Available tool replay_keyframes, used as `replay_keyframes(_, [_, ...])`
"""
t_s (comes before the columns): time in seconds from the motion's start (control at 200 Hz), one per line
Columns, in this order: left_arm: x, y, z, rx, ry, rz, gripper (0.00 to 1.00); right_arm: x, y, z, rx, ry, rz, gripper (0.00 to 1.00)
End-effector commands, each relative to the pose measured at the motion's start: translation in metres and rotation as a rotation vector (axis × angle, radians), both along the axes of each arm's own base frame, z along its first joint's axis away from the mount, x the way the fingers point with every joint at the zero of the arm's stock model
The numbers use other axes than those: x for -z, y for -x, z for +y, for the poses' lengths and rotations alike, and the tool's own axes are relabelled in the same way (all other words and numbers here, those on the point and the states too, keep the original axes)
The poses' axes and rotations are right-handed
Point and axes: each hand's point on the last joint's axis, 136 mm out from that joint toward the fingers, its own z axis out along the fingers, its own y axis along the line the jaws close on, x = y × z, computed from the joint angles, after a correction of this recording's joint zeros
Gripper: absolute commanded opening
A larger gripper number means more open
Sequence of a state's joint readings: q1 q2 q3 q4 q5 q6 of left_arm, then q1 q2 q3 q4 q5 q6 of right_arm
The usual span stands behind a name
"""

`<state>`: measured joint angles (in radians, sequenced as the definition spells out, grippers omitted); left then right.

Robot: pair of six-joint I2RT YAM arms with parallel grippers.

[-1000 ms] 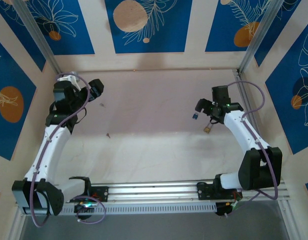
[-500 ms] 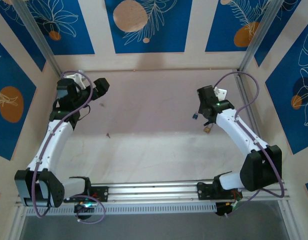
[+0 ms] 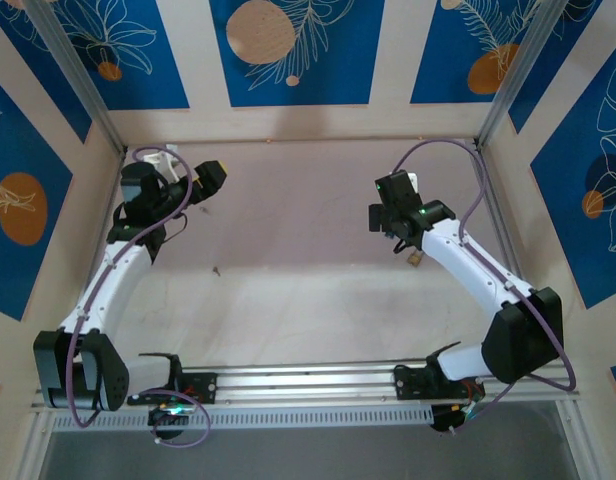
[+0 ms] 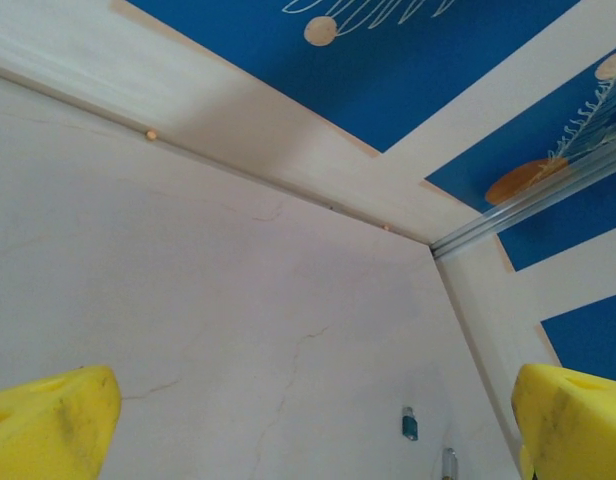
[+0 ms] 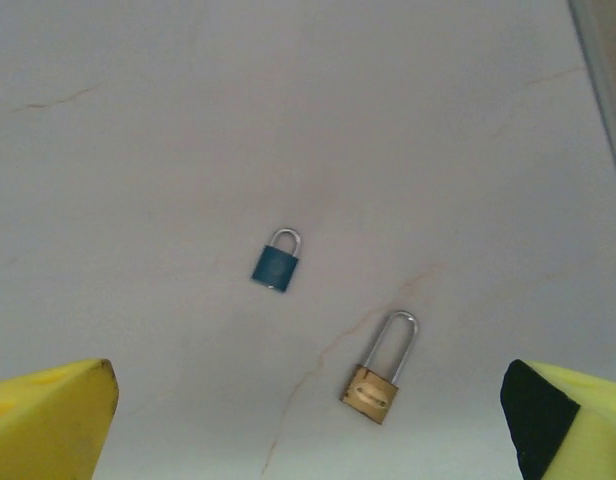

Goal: Unlock with the key

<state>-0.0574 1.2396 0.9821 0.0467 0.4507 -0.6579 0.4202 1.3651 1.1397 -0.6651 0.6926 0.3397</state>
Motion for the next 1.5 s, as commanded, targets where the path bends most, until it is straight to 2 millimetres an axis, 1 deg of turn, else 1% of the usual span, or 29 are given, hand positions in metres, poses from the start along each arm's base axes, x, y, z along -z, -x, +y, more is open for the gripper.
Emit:
replay_keyframes(0.0, [-0.005,0.002,-0.012,0.057,0.028,-0.024,1.00,-0.016,0.006,0.017,-0.105,-0.068,-0.069,0.99])
replay_keyframes(0.04, [-0.003,0.001,-0.012,0.058,0.029,-0.020,1.00,-0.022,0.007,0.019,-0.114,-0.109,-0.113,0.99])
replay_keyframes(0.085, [-0.001,0.001,-0.012,0.056,0.030,-0.010,1.00,-0.029,0.009,0.016,-0.098,-0.177,-0.164,0.99])
replay_keyframes(0.12, [0.000,0.000,-0.011,0.050,0.034,-0.004,1.00,-0.038,0.010,0.015,-0.087,-0.246,-0.206,0.99])
replay_keyframes(0.18, [0.003,0.000,-0.011,0.042,0.046,0.012,1.00,-0.046,0.011,0.015,-0.105,-0.364,-0.243,0.99])
replay_keyframes(0.25, [0.012,-0.001,-0.009,0.021,0.046,0.052,1.00,-0.048,0.015,0.013,-0.102,-0.485,-0.240,0.99])
replay_keyframes(0.29, [0.019,-0.002,-0.005,-0.010,0.032,0.097,1.00,-0.046,0.018,0.005,-0.067,-0.534,-0.220,0.99])
replay_keyframes(0.31, [0.022,-0.003,-0.004,-0.020,0.026,0.115,1.00,-0.044,0.020,0.000,-0.036,-0.555,-0.204,0.97])
replay_keyframes(0.38, [0.031,-0.003,0.000,-0.048,0.014,0.165,1.00,-0.030,0.025,-0.018,0.082,-0.595,-0.120,0.79])
replay_keyframes(0.415, [0.037,-0.003,0.002,-0.065,0.012,0.195,1.00,-0.021,0.028,-0.029,0.144,-0.591,-0.065,0.74])
replay_keyframes(0.44, [0.040,-0.003,0.003,-0.070,0.010,0.213,1.00,-0.015,0.031,-0.036,0.188,-0.584,-0.029,0.73])
replay_keyframes(0.48, [0.045,-0.002,0.003,-0.072,0.004,0.238,1.00,-0.004,0.034,-0.045,0.242,-0.572,0.020,0.74])
replay_keyframes(0.57, [0.055,0.001,0.004,-0.078,-0.051,0.294,1.00,0.018,0.043,-0.060,0.335,-0.552,0.085,0.72])
replay_keyframes(0.645, [0.065,0.005,0.009,-0.105,-0.108,0.344,1.00,0.031,0.051,-0.069,0.390,-0.542,0.117,0.71])
replay_keyframes(0.74, [0.072,0.007,0.006,-0.100,-0.120,0.381,0.98,0.048,0.059,-0.072,0.419,-0.529,0.174,0.69])
replay_keyframes(0.81, [0.072,0.007,0.000,-0.077,-0.117,0.392,0.98,0.060,0.064,-0.072,0.427,-0.527,0.224,0.69])
replay_keyframes(0.94, [0.077,0.008,0.000,-0.081,-0.124,0.407,0.98,0.078,0.070,-0.069,0.442,-0.541,0.301,0.69])
replay_keyframes(0.98, [0.079,0.008,0.001,-0.084,-0.124,0.414,0.98,0.082,0.070,-0.067,0.443,-0.546,0.321,0.69])
replay_keyframes(1.01, [0.079,0.008,0.001,-0.085,-0.127,0.414,0.98,0.086,0.070,-0.066,0.438,-0.551,0.339,0.67])
replay_keyframes(1.101, [0.081,0.008,0.003,-0.090,-0.144,0.419,0.98,0.095,0.069,-0.059,0.422,-0.572,0.389,0.67])
replay_keyframes(1.211, [0.084,0.008,0.009,-0.113,-0.167,0.433,0.98,0.106,0.069,-0.060,0.442,-0.564,0.432,0.67])
replay_keyframes(1.301, [0.087,0.008,0.006,-0.108,-0.152,0.439,0.99,0.118,0.072,-0.059,0.451,-0.555,0.485,0.66])
replay_keyframes(1.346, [0.088,0.008,0.005,-0.101,-0.146,0.443,0.99,0.124,0.072,-0.058,0.452,-0.555,0.507,0.62])
replay_keyframes(1.431, [0.091,0.006,0.004,-0.094,-0.146,0.459,0.98,0.134,0.075,-0.057,0.461,-0.547,0.547,0.62])
replay_keyframes(1.496, [0.093,0.006,0.003,-0.088,-0.145,0.469,0.98,0.139,0.076,-0.056,0.459,-0.544,0.561,0.63])
